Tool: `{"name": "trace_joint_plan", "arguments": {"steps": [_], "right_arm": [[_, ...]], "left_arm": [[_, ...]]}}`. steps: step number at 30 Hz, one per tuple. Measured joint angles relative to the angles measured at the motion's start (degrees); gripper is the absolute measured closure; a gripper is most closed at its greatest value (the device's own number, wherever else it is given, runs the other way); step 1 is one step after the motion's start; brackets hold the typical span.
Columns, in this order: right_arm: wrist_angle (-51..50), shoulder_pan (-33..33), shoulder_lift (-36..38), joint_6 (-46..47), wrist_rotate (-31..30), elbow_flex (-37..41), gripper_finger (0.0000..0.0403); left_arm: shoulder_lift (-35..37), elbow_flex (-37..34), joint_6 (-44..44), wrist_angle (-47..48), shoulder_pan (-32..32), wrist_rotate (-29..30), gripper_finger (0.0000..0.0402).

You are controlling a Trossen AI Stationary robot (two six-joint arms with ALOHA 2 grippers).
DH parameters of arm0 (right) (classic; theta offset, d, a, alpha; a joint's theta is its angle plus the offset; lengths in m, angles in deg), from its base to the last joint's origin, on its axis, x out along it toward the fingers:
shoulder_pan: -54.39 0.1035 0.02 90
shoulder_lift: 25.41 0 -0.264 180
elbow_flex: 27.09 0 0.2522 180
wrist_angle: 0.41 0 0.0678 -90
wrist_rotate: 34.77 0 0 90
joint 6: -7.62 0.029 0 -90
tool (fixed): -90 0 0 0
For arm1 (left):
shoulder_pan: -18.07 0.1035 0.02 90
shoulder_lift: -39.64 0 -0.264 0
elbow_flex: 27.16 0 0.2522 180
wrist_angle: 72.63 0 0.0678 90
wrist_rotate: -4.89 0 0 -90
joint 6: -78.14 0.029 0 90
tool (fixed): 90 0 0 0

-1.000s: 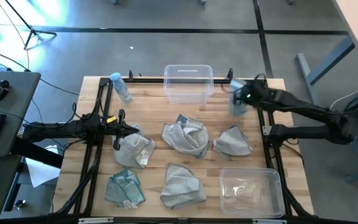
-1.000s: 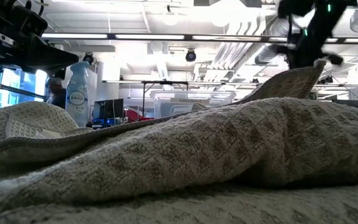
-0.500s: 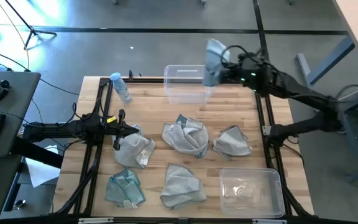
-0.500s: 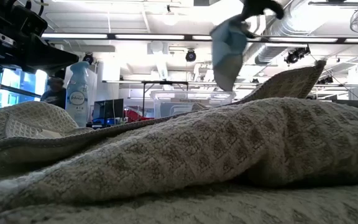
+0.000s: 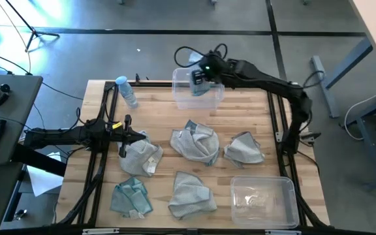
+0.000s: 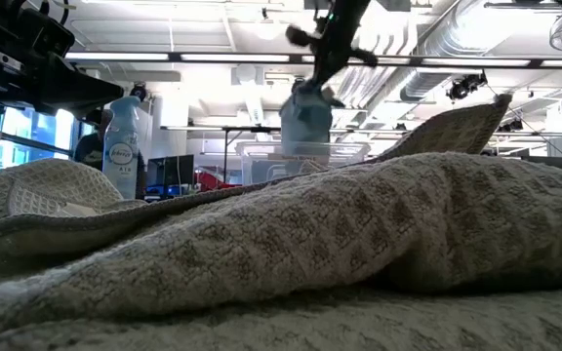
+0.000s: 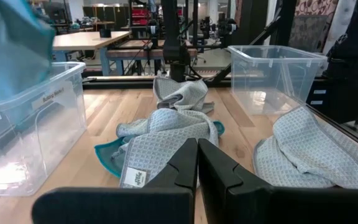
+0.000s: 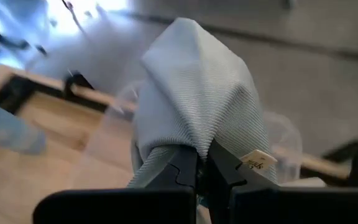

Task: Sort microfiber towel by color & place in baskets
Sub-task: Put the blue towel into the top transparent bin, then put the gray towel into the bottom transparent bin

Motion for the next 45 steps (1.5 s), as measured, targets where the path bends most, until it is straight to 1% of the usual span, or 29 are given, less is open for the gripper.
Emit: {"name": "trace_joint_plan", "arguments": {"steps": [4, 6, 10, 13, 16, 25, 29, 32, 33, 35, 38, 41, 44, 45], "right_arm": [[-0.07, -1.56, -5.13, 1.61, 7.58, -2.45, 0.0402], [-0.2, -2.09, -7.29, 3.42, 10.13, -2.72, 0.0402], [-0.59, -2.78, -10.97, 5.81, 12.54, -2.72, 0.0402], [-0.45, -2.86, -12.58, 5.94, 12.87, -2.72, 0.0391], [-0.45, -2.86, -12.98, 5.98, 12.87, -2.72, 0.0365], [-2.27, -3.4, -11.62, 7.27, 13.83, -2.76, 0.0264], [-4.76, -3.24, -9.09, 5.98, 14.22, -2.76, 0.0236], [-7.8, -2.32, -6.5, 3.24, 14.75, -2.79, 0.023], [-9.01, -1.98, -5.5, 2.34, 15.08, -2.8, 0.0231], [-12.47, -1.02, -3.94, 1.62, 14.92, -2.8, 0.0237], [-17.58, 0.73, -1.67, 1.17, 12.43, -2.8, 0.0261], [-22.69, 2.52, 0.39, -0.01, 11.51, -2.8, 0.0304], [-26.91, 4.77, 2.4, -1.14, 11.16, -1.7, 0.0364], [-27.69, 5.56, 3.39, -1.65, 10.68, -0.4, 0.0383]], "left_arm": [[0.01, 0.0, 0.0, 0.0, 0.02, -0.01, 0.0401], [0.0, 0.0, -0.01, 0.0, 0.01, -0.02, 0.0402], [0.01, 0.0, -0.01, 0.0, 0.02, -0.02, 0.0401], [0.0, 0.0, -0.01, 0.0, 0.01, 0.0, 0.0402], [0.0, 0.0, 0.0, 0.0, 0.0, 0.0, 0.0402], [0.0, 0.0, -0.01, 0.0, 0.01, -0.01, 0.0402], [0.0, 0.01, 0.0, 0.0, 0.0, -0.02, 0.0401], [0.01, 0.0, 0.0, 0.0, 0.01, 0.0, 0.0402], [0.0, 0.0, 0.09, 0.0, 0.02, 0.2, 0.0401], [0.02, 0.01, 0.88, 0.0, 0.0, 2.71, 0.0402], [0.0, 0.0, -1.01, 0.0, 0.02, 3.81, 0.0401], [0.0, 0.0, -3.24, -0.01, 0.02, 3.78, 0.0402], [0.02, 0.02, -3.48, -0.22, 0.02, 4.55, 0.0401], [0.0, 0.0, -5.11, -0.29, 0.02, 4.13, 0.0402]]}}
